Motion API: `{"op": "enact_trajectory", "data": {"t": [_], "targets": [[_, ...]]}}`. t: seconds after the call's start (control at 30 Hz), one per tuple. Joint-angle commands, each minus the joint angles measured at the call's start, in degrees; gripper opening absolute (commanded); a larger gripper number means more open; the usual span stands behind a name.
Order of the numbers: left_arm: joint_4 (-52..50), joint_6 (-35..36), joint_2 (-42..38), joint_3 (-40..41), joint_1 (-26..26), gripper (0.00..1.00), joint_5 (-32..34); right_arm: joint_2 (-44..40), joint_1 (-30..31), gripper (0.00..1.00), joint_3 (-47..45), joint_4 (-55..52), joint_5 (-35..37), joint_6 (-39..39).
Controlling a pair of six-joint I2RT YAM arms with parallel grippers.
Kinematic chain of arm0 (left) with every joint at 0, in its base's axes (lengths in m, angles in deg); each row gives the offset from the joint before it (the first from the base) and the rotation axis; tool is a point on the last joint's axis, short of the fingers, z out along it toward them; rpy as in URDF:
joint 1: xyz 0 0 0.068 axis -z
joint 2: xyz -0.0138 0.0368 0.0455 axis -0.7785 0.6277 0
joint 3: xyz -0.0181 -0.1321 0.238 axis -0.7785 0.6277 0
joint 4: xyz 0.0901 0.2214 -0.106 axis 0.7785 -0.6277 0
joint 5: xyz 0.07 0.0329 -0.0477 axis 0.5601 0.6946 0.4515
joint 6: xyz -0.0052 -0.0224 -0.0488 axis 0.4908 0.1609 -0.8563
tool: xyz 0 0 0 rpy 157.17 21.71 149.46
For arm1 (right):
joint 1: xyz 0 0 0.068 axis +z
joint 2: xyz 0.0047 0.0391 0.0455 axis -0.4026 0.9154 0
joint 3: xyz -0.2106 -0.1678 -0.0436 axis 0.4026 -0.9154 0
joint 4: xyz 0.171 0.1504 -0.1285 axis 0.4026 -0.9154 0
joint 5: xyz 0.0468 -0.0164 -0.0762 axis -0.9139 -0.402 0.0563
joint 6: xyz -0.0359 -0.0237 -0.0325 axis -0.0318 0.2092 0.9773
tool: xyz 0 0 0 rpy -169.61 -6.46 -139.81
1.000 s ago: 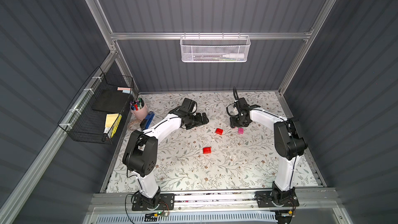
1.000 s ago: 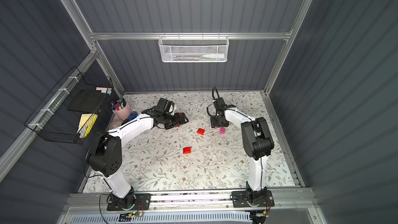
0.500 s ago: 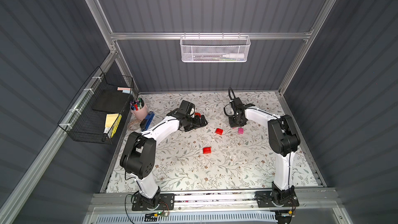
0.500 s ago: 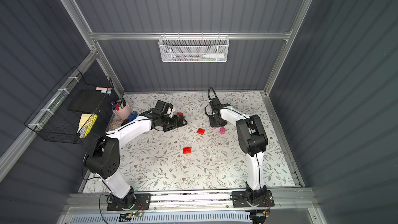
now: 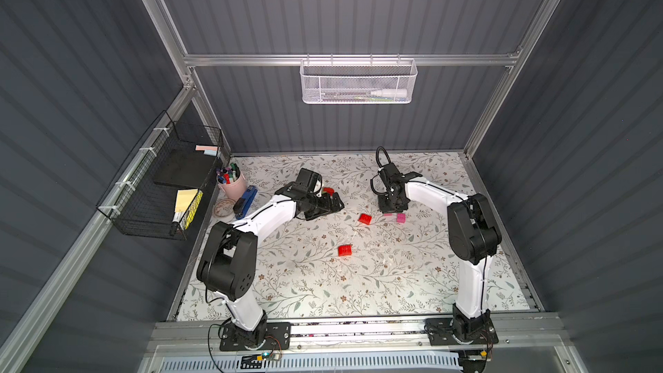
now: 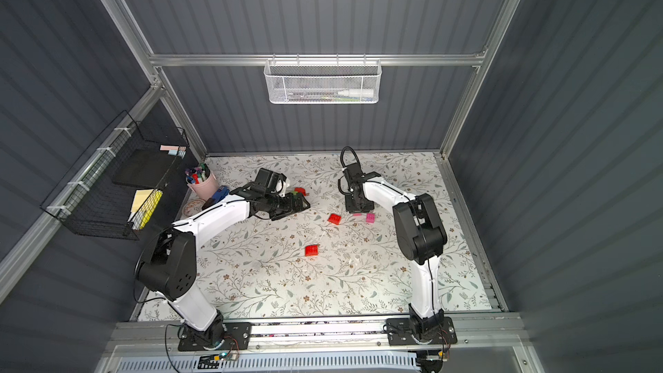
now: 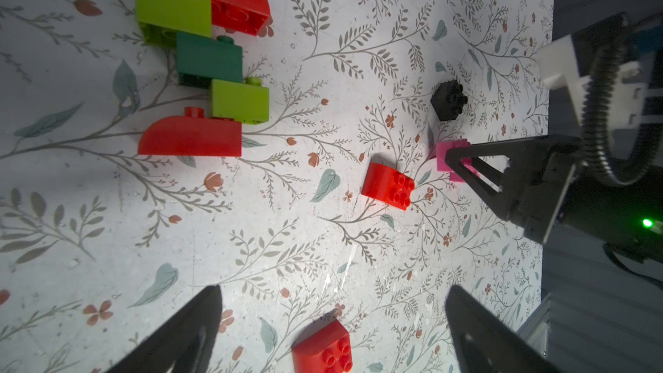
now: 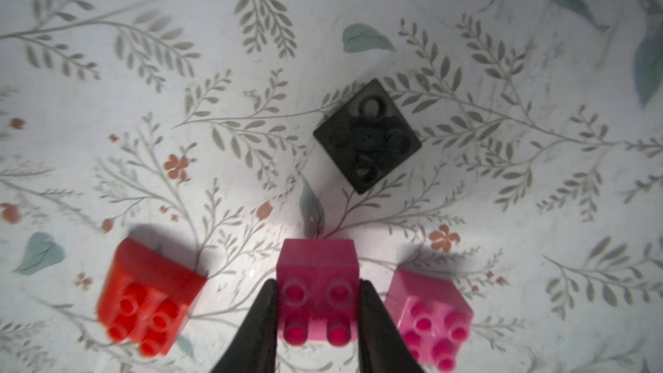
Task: Assemble the letter s with lego
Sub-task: Pick up the lego brick from the center of the board, then assemble the lego brick with the lego brick.
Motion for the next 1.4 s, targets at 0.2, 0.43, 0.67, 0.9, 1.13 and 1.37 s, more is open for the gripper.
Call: {"op": "enact_trajectory", "data": {"t": [0.2,0.43,0.67,0.9,1.13,1.37], "targets": [[0.1,1.5,-3.5,2.8,-1.9,1.00,-2.2,-5.1,5.9,0.24,-0.7,-4.9,2.0,-21.6],[-0.2,2.2,-4.7,4.1,-2.7,1.00,-3.0,-2.4,8.7,0.24,-0.1,-3.7,2.1,-29.3],[-0.3,3.1,-5.2,5.1,-3.4,0.99,-3.2,0.6,9.8,0.23,1.9,-3.1,2.9,-30.8],[0.0,3.6,-5.5,5.9,-3.8,0.99,-5.6,1.9,10.4,0.22,2.9,-3.8,5.0,-32.2],[0.1,4.0,-5.9,6.2,-4.2,0.99,-6.1,3.0,10.6,0.22,3.3,-4.4,6.2,-33.7],[0.0,4.6,-5.5,6.2,-4.4,1.00,-6.9,3.7,11.0,0.22,3.1,-4.3,7.4,-34.6]]}}
